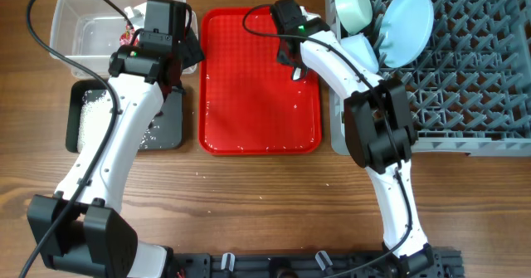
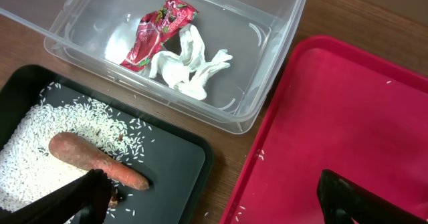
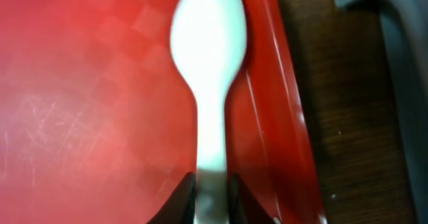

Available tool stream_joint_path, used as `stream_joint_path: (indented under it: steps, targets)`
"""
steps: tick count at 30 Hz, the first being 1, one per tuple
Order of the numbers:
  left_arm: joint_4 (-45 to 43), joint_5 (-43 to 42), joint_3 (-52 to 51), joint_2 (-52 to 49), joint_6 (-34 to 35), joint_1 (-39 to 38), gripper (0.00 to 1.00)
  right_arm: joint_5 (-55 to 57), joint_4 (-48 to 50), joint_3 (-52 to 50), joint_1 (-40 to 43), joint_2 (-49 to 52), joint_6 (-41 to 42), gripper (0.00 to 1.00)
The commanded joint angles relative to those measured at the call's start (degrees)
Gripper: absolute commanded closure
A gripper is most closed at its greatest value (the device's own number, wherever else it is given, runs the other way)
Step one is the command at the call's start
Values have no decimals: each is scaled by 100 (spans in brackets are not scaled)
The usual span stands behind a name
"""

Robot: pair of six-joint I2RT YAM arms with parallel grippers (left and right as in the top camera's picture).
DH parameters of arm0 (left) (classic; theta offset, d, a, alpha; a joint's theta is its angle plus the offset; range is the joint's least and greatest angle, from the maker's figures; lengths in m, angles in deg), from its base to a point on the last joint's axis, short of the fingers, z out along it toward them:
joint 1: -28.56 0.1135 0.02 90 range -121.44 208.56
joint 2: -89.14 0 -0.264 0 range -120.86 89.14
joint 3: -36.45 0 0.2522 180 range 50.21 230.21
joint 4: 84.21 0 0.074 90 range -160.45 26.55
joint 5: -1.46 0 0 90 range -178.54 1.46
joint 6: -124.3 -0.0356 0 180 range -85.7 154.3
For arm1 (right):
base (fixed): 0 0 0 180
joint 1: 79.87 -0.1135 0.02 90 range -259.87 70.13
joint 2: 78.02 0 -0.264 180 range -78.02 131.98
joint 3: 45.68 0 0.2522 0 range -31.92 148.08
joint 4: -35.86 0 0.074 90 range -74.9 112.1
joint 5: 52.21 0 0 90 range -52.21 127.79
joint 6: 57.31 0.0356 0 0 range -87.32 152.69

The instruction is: Sort waste into correct bins and load items into the dishwasher rack

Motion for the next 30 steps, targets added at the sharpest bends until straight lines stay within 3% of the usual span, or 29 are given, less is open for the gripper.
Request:
stream_joint_path:
  steps: [1, 8, 10, 14, 15, 25, 28, 30]
  targets:
    - [4, 96, 48, 31, -90, 15, 0, -258, -66, -15, 15, 164, -638, 91]
    - [7, 96, 48, 31, -90, 15, 0, -278, -568, -15, 15, 166, -782, 95]
    - [4, 94, 48, 31, -90, 15, 0, -273, -601, -15, 15, 164, -787, 83]
    - [4, 96, 48, 31, -90, 15, 0, -275, -415, -15, 26, 164, -931, 47]
    - [4, 96, 48, 31, -90, 15, 0, -299, -396, -15, 26, 164, -938, 45]
    - [4, 94, 48, 31, -90, 15, 0, -1290, -693, -417, 20, 166, -1740, 49]
    - [4, 96, 48, 31, -90, 15, 0, -1287, -1023, -566, 20, 166, -1829, 55]
    - [7, 96, 48, 31, -90, 15, 0, -1292, -1228, -634, 20, 166, -1912, 65]
